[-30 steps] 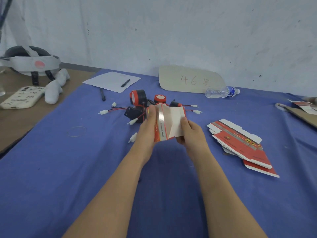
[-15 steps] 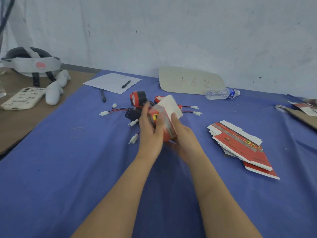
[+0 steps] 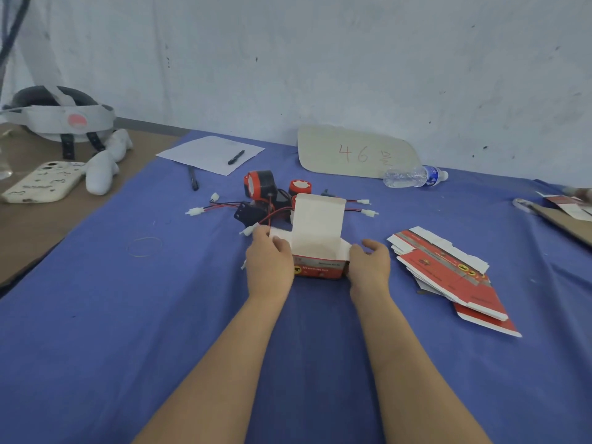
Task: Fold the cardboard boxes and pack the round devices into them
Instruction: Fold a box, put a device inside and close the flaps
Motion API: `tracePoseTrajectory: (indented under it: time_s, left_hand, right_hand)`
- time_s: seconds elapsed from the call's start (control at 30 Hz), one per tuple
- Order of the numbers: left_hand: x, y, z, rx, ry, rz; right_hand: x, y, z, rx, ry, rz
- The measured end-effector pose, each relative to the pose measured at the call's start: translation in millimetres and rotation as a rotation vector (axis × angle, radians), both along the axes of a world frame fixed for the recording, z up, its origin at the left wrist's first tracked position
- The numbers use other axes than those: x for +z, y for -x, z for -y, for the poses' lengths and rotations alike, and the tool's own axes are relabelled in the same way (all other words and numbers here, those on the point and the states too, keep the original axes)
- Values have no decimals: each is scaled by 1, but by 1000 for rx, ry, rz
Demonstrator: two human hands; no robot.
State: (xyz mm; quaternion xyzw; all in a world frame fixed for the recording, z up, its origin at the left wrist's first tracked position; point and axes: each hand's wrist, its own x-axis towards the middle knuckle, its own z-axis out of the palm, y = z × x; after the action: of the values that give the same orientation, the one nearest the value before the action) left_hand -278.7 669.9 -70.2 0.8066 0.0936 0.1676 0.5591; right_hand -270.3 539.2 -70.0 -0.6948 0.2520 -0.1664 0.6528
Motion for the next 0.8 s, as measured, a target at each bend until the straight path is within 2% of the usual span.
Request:
tracePoseTrajectory:
  time_s: [0.07, 0.13, 0.23, 0.3, 0.37, 0.47, 0.53, 0.63, 0.67, 0.7, 0.8]
  left_hand:
    - [0, 1, -2, -63, 1, -33]
    - [-1, -1, -4, -101, -93, -32]
    - [0, 0, -6, -122, -240, -38]
    - [0, 2, -7, -80, -420, -48]
    - [2, 2, -8, -5, -486, 9]
    - [6, -3, -13, 154, -407, 156]
    - [5, -9, -18, 158, -325, 122]
    - [-1, -17, -22, 73, -92, -25]
    - [-4, -18, -23, 67, -77, -54]
    - [-6, -18, -24, 61, -117, -81]
    - [-8, -18, -25, 0, -405, -161]
  right_hand:
    - [-1, 2, 3, 4, 218, -18]
    - [2, 4, 4, 47, 453, -18]
    - [7, 9, 3, 147, 584, -90]
    - [5, 7, 3, 189, 654, -113]
    - [4, 6, 0, 200, 652, -92]
    - [4, 6, -2, 175, 609, -88]
    - [4, 6, -2, 146, 614, -53]
    - [3, 5, -2, 121, 640, -28]
    - [2, 5, -1, 116, 650, -33]
    - [2, 4, -1, 113, 653, -36]
    - [2, 4, 0, 107, 650, -38]
